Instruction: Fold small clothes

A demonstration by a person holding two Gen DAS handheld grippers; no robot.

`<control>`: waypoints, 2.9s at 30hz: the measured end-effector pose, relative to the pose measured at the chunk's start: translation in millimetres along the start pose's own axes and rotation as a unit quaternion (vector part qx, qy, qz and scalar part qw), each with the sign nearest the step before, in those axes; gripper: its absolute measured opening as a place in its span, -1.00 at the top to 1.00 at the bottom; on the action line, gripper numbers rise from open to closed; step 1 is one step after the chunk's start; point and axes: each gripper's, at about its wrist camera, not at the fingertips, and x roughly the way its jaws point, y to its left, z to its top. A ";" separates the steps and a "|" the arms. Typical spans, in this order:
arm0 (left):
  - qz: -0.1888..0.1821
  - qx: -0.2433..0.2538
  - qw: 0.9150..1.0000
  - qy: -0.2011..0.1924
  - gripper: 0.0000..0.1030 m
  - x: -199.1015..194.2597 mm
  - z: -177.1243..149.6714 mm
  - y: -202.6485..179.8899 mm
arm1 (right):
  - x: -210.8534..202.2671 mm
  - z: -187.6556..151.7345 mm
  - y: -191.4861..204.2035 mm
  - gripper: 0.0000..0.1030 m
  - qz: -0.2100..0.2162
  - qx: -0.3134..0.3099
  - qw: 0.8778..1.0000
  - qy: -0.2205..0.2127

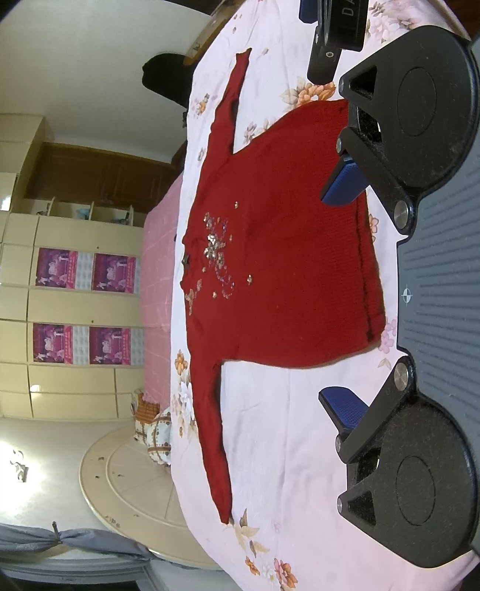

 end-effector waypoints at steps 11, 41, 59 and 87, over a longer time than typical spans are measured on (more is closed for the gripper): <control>0.004 -0.002 1.000 0.002 -1.00 -0.1 -0.1 -0.1 | 2.9 2.3 -1.5 -0.99 0.006 -0.003 1.000 -0.001; 0.008 -0.002 1.000 0.005 -1.00 3.2 2.0 -1.9 | 5.4 3.5 -1.1 -0.99 0.006 -0.005 1.000 -0.002; -0.007 -0.011 1.000 0.013 -1.00 16.0 11.6 7.1 | 12.2 8.4 -3.1 -0.99 0.000 0.000 1.000 -0.004; -0.043 -0.039 0.998 0.030 -1.00 210.3 113.7 16.2 | 190.4 94.8 -256.4 0.38 -0.038 0.298 0.950 -0.085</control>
